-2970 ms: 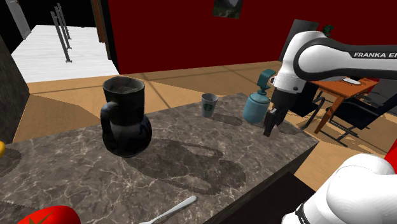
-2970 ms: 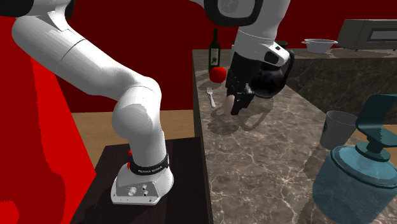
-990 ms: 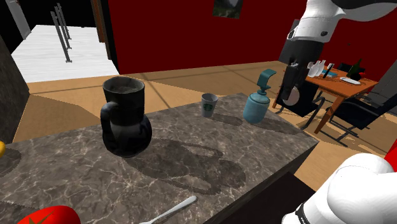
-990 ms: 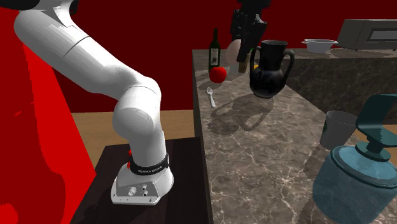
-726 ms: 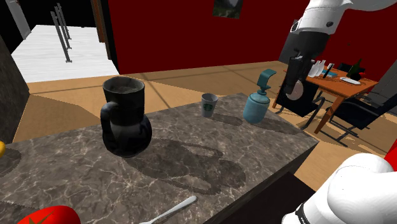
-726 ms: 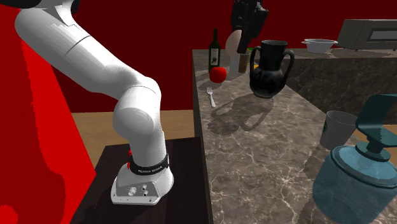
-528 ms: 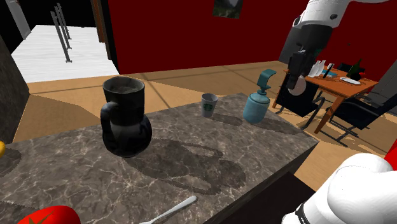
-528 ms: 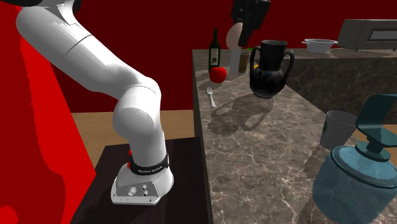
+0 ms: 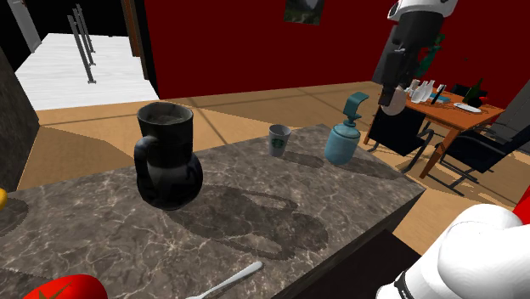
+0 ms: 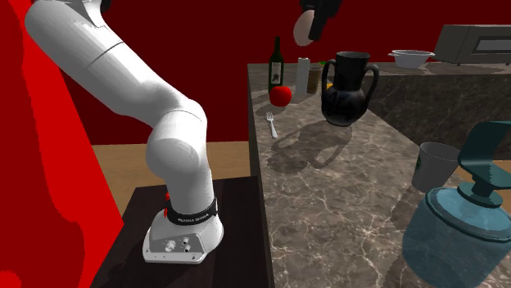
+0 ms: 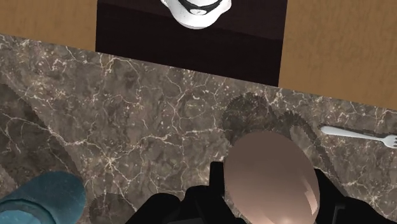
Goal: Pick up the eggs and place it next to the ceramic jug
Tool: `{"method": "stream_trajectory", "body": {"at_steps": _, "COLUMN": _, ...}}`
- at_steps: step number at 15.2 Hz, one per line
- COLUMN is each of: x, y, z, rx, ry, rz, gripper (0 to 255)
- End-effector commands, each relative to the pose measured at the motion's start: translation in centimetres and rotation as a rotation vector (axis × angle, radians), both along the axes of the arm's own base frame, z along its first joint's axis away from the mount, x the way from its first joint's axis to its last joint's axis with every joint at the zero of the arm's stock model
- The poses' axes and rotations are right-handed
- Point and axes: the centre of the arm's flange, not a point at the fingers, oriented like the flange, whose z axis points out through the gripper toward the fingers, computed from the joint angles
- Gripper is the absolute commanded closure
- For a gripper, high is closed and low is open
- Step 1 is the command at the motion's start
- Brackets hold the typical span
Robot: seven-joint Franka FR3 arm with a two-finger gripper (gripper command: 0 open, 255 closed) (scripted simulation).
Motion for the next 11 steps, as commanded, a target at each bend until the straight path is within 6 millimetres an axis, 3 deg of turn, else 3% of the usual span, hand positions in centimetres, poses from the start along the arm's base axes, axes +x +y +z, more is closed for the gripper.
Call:
{"method": "stream_trajectory", "body": {"at_steps": 1, "x": 0.8, "y": 2.3, "z": 0.0, "rx": 0.000, "ry": 0.000, "rz": -0.001, "gripper": 255}}
{"method": "stream_trajectory", "body": {"at_steps": 11, "x": 5.5, "y": 14.6, "z": 0.1, "rx": 0.000, "ry": 0.000, "rz": -0.001, "gripper": 255}}
